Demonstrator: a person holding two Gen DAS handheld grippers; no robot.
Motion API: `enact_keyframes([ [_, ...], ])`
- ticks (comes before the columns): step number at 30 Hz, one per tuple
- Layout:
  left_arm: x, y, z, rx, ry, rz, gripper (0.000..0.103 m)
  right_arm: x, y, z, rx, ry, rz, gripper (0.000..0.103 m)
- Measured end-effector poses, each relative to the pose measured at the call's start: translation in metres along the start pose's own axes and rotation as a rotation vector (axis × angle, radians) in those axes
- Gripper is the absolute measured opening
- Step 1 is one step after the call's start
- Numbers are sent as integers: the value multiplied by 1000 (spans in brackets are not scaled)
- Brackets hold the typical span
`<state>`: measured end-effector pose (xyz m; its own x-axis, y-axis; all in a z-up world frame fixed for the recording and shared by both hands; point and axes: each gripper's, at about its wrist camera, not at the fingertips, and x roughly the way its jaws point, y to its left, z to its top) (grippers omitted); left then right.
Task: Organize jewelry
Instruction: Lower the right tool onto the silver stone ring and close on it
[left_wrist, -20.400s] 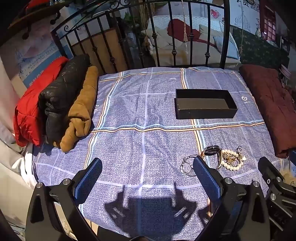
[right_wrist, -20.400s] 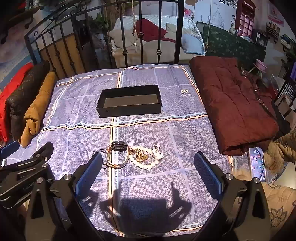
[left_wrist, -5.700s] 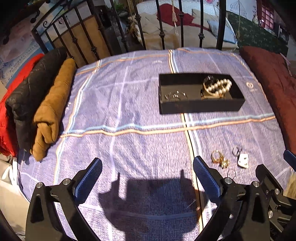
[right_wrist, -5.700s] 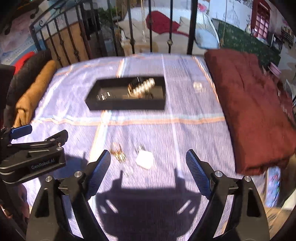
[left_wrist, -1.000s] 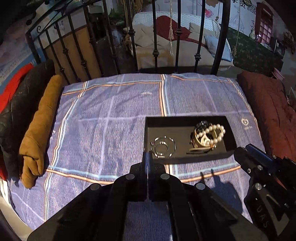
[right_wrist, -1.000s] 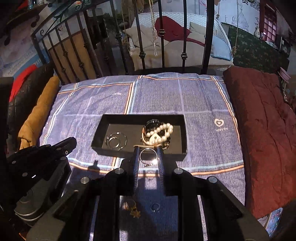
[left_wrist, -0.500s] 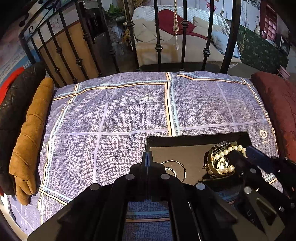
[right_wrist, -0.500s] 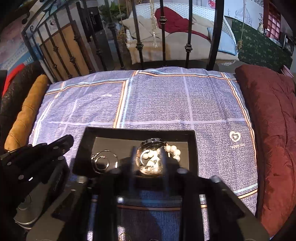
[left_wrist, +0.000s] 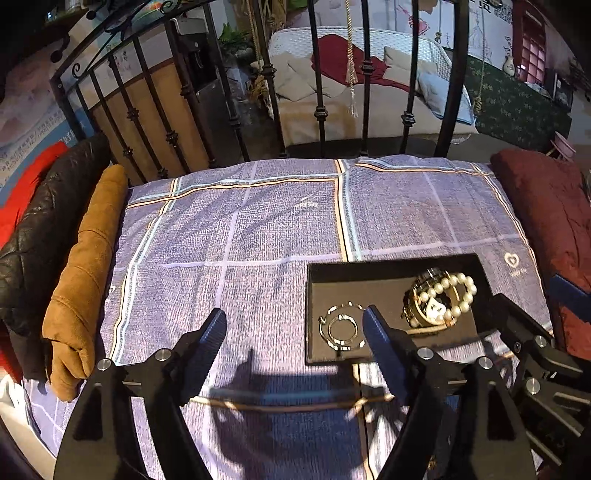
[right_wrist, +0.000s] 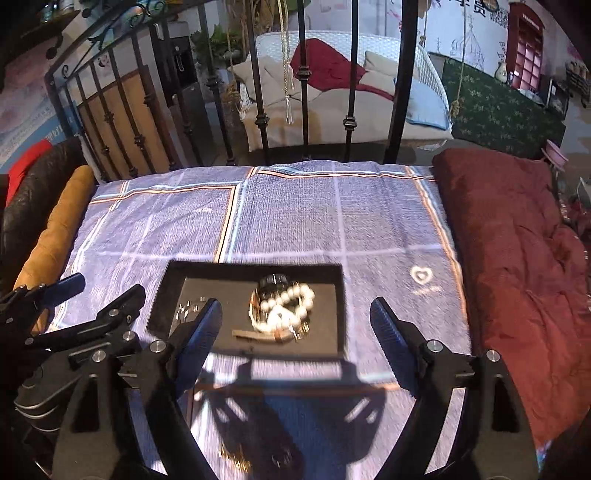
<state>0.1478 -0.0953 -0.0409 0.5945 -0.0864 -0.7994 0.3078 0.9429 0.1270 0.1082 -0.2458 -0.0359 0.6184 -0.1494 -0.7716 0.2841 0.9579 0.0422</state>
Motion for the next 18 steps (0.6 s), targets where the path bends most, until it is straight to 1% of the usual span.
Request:
enact_keyframes([
  [1,-8,-1,-12,14,-4,-2,81,-9,-2,-10,-2,1,-6,82],
  [3,-16,-3,-41,44,17,-12,83,-19,-9,-35,3,23,-14,82],
  [5,-17,-4,-68,59,56,-12,83,-22,-13,-63,1,67,-21,82],
  [7,-10,-2,-94,58,119,-17,82,-20,-15,-93,-1,125,-25,82],
  [8,-6,0,-104,49,148,-21,81,-18,-14,-106,0,149,-27,82],
  [9,-4,2,-111,40,163,-22,77,-16,-13,-118,1,163,-27,82],
  [10,-3,2,-116,34,172,-17,76,-15,-12,-126,1,168,-24,82],
  [11,-1,2,-119,35,178,-10,73,-14,-8,-131,0,169,-22,82],
  [12,-1,-1,-122,43,183,-9,68,-11,-4,-134,-7,170,-20,82],
  [13,0,-3,-123,52,184,-9,68,-8,0,-135,-16,174,-19,81],
  [15,-2,-6,-122,66,172,4,68,0,6,-135,-24,182,1,74],
  [17,-2,-6,-119,68,166,12,68,7,9,-133,-25,192,14,60],
  [18,-2,-6,-117,65,165,11,68,10,9,-131,-22,194,26,57],
])
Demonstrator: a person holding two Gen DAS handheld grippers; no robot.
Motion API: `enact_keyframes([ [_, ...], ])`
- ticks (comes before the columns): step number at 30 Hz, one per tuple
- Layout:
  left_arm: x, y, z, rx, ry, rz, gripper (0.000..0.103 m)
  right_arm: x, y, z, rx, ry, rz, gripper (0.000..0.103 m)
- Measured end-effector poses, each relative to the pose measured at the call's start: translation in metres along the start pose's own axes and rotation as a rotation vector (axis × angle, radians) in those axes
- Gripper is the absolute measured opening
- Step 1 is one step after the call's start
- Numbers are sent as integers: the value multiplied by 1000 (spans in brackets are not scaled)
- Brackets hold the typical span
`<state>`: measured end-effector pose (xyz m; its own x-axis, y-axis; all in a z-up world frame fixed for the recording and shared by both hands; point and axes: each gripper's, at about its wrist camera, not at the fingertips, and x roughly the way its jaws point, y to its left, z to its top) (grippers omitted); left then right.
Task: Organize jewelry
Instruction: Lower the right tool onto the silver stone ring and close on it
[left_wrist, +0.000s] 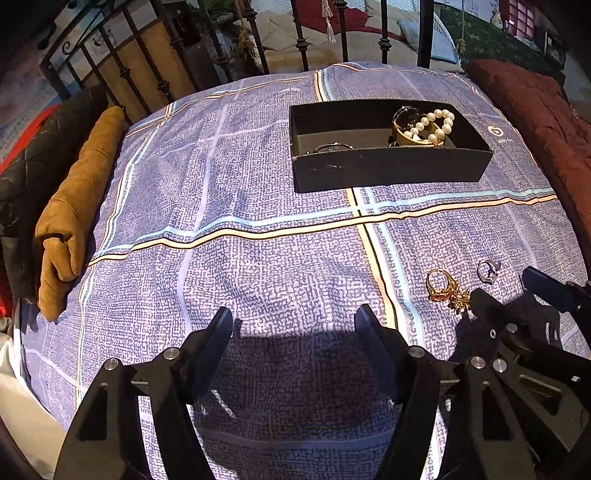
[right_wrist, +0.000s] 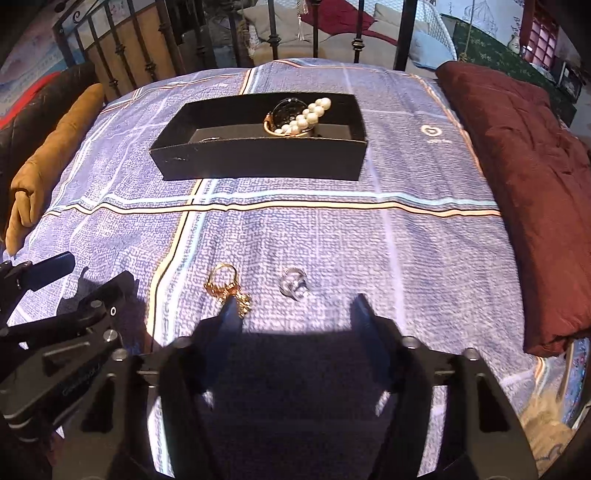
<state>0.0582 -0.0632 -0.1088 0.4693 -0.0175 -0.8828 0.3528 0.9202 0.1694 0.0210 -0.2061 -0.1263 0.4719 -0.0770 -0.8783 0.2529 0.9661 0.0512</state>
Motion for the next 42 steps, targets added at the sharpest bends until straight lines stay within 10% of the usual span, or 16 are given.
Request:
enact_keyframes([
  [7,13,-8,10,-7,6,-3,67,9,-2,14,-3,1,-4,56],
  [10,23,-14,10,-2,30,-16,58,12,-3,12,-12,18,4,28],
  [21,18,-32,20,-4,0,-83,54,3,-11,10,-11,1,40,16],
  [29,31,-61,25,38,11,-53,37,-3,-26,8,-7,14,24,22],
  [33,32,-73,27,83,-8,-40,3,-4,-40,7,27,17,25,25],
  [42,12,-42,27,32,-45,-93,0,-6,-29,8,0,5,64,58],
])
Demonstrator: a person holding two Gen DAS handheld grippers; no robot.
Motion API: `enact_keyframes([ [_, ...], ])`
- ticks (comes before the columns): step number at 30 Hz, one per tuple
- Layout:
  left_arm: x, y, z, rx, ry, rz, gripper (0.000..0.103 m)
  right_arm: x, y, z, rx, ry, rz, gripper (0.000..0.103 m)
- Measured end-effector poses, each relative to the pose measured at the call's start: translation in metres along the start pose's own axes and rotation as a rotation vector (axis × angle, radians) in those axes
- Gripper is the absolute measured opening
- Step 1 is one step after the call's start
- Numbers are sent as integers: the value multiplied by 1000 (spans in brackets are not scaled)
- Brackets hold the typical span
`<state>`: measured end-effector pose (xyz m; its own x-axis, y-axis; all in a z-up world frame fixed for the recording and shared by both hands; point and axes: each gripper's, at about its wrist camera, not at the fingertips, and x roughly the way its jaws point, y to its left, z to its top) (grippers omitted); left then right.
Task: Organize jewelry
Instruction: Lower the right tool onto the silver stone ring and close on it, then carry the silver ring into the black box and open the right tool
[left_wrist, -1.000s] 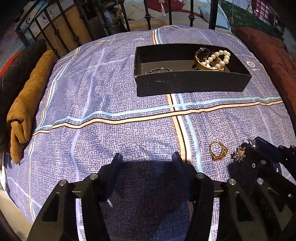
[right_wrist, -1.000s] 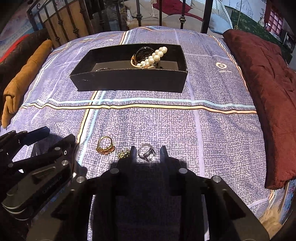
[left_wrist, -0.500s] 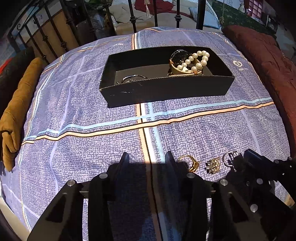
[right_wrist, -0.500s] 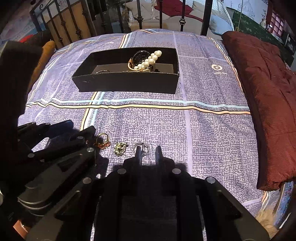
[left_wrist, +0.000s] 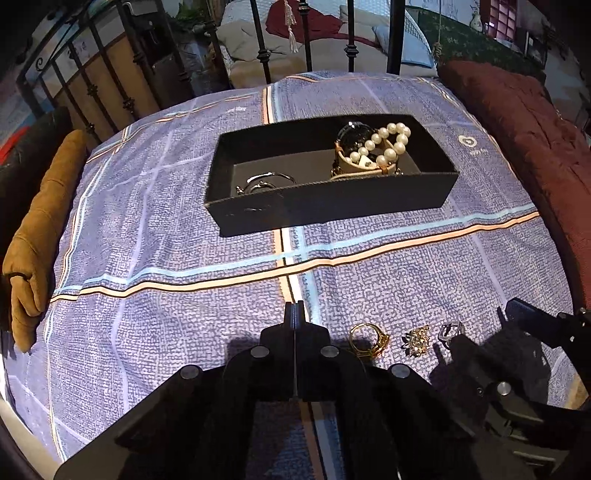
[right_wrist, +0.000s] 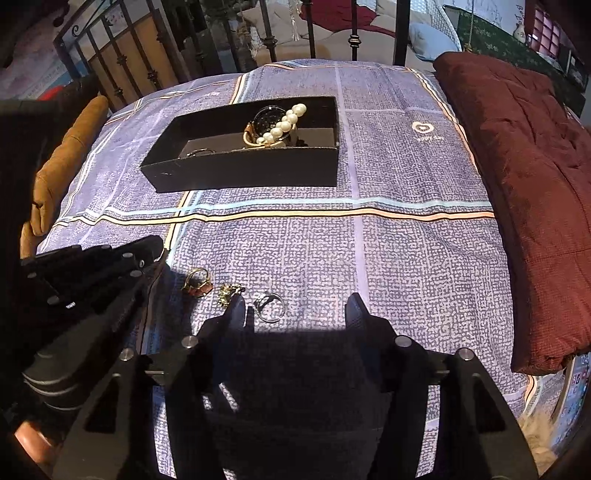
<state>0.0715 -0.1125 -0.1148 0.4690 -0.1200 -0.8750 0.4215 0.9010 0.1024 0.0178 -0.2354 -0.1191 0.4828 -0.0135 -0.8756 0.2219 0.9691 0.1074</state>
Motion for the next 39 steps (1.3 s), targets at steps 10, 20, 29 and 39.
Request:
enact_keyframes([
  [10,-9,19,-1,-28,-3,8,0,18,18,-5,-33,31,22,18],
  [20,-20,32,5,-69,-26,-6,0,-11,19,7,-18,-44,47,18],
  [29,-32,43,63,-70,-96,33,69,-20,31,87,-57,-130,27,18],
  [39,-29,60,105,-94,-162,150,96,15,36,141,-59,-102,-2,19],
])
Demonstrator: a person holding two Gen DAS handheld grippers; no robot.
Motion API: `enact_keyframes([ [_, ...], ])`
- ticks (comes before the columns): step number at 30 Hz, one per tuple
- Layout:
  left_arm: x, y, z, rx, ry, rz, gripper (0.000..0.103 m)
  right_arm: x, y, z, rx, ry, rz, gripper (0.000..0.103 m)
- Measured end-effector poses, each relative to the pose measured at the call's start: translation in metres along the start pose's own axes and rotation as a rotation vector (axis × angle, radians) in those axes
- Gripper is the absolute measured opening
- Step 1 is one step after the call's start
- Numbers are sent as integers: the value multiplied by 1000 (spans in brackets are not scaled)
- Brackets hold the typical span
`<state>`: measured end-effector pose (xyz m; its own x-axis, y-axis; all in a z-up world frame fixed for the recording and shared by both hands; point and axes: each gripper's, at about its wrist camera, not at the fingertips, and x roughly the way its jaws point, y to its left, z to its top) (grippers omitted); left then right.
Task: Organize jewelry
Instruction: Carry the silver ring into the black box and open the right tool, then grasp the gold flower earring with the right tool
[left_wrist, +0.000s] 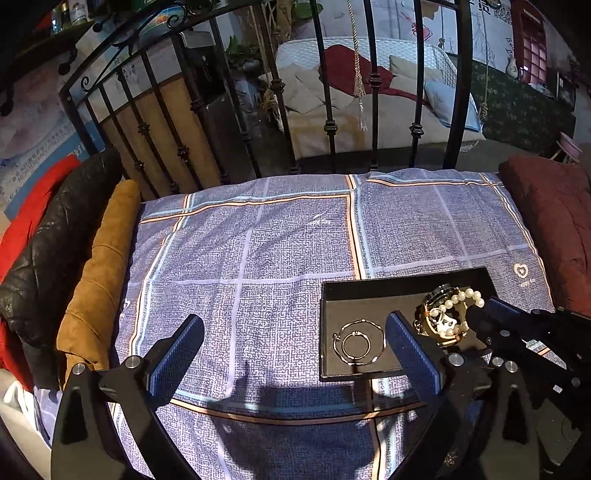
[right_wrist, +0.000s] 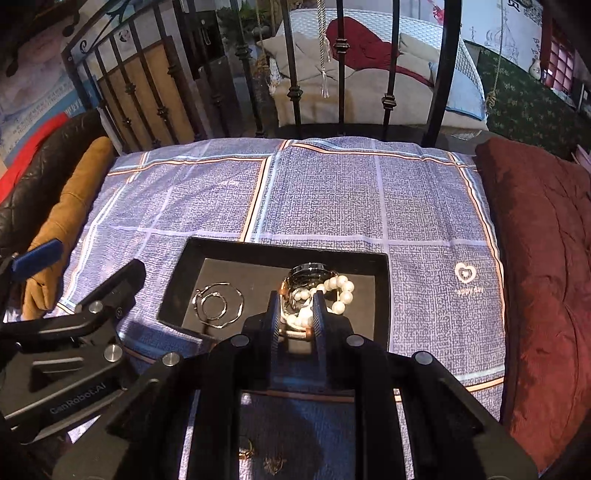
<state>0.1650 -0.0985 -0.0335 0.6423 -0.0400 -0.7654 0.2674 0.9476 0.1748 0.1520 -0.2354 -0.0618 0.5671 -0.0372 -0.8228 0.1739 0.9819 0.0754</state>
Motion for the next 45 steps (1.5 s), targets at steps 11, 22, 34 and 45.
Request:
enact_keyframes([
  [11,5,16,-7,-41,37,-19,97,-17,-12,-11,30,-43,-62,77],
  [22,-43,23,-48,-49,39,-73,97,-69,-10,-94,38,-41,-67,84],
  [34,-28,24,-116,-23,174,-36,97,-41,8,-152,26,52,-33,84],
  [45,-22,22,-114,-24,181,-38,97,-7,13,-144,-11,104,-26,41],
])
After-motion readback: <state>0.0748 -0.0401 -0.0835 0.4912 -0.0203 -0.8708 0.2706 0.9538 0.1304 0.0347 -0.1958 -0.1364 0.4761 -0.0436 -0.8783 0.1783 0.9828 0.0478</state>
